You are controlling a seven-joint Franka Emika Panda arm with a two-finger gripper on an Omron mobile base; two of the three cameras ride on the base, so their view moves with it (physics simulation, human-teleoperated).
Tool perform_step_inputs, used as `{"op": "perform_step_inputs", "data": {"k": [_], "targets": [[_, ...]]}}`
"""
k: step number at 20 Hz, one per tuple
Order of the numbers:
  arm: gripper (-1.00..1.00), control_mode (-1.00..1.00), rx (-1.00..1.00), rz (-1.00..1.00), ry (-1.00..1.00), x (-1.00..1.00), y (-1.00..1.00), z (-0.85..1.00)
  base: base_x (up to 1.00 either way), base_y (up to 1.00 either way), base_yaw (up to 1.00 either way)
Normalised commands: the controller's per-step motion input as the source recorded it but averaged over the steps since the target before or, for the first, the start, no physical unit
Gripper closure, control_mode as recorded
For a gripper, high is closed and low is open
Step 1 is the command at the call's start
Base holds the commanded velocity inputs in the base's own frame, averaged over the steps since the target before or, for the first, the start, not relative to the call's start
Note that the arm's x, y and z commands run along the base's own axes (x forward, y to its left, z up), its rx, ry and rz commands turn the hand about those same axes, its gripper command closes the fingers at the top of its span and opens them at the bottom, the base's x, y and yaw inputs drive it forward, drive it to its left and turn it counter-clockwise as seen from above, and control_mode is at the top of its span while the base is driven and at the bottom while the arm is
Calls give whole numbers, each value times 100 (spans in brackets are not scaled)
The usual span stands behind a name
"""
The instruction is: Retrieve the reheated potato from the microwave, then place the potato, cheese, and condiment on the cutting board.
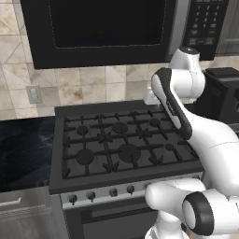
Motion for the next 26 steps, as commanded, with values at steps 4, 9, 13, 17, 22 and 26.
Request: {"op": "perform_step_inputs", "data": {"k": [4, 9, 13, 17, 22, 26], "targets": [[-100, -100, 0, 1, -9, -14, 0, 0, 0, 0, 0], [-100, -100, 0, 0, -49, -29, -1, 5, 0, 0, 0], [-100, -100, 0, 2, -65, -16, 0, 24, 0, 0, 0], [-100, -100, 0, 0, -53, -2, -8, 38, 0, 0, 0], [-100, -100, 0, 0, -24, 0, -15, 51, 0, 0, 0], [-100, -100, 0, -1, -5, 0, -21, 60, 0, 0, 0]]}}
